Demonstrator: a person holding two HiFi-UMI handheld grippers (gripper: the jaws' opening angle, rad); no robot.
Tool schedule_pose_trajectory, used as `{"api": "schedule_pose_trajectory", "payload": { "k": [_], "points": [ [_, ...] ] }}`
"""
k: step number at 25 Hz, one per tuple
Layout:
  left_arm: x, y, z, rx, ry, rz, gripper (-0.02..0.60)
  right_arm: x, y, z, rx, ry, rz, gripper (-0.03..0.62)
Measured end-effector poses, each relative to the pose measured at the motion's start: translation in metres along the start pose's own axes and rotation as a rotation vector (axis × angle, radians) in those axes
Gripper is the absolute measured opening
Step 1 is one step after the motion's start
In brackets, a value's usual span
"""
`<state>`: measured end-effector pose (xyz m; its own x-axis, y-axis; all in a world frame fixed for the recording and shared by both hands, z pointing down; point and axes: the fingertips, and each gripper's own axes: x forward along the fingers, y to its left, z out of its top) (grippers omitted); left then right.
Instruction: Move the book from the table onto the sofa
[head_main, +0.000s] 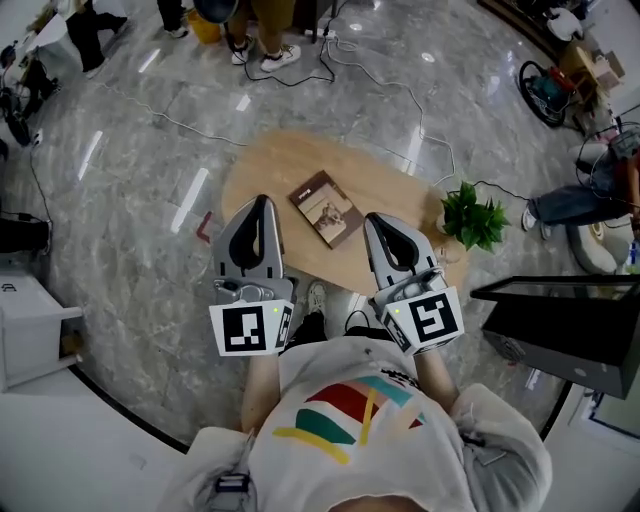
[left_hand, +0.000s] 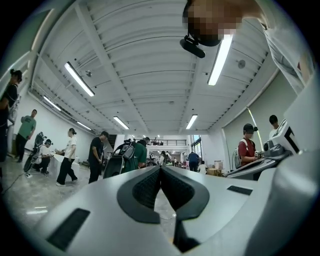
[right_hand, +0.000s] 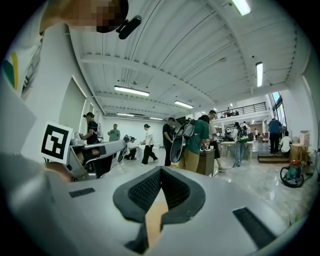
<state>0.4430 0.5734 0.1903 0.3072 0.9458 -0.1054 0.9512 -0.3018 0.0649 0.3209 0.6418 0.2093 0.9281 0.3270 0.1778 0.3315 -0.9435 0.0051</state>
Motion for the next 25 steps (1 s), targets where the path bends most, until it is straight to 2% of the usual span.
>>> {"api": "schedule_pose_trajectory", "payload": {
  "k": [6,10,15,20,23,25],
  "points": [
    [0.033,0.018,-0.030,-0.033,0.058,0.004,0.008,0.034,-0.026,-0.009,0.014,0.037,-0.027,0.012],
    [0.054,0.015,-0.051,-0.039,0.107,-0.006,0.008,0.041,-0.050,-0.017,0.034,0.048,-0.055,0.011],
    [0.083,0.000,-0.036,-0.013,0.096,-0.008,0.008,0.049,-0.085,-0.010,0.081,0.025,-0.055,0.012],
    [0.114,-0.022,-0.033,0.017,0.106,-0.017,0.008,0.057,-0.110,0.003,0.069,-0.020,-0.026,0.012],
    [0.134,-0.037,-0.046,0.035,0.118,-0.052,0.008,0.070,-0.126,-0.006,0.082,-0.029,-0.016,0.012],
    [0.147,-0.041,-0.073,0.052,0.165,-0.061,0.008,0.082,-0.138,-0.023,0.092,-0.014,-0.015,0.012]
  ]
}}
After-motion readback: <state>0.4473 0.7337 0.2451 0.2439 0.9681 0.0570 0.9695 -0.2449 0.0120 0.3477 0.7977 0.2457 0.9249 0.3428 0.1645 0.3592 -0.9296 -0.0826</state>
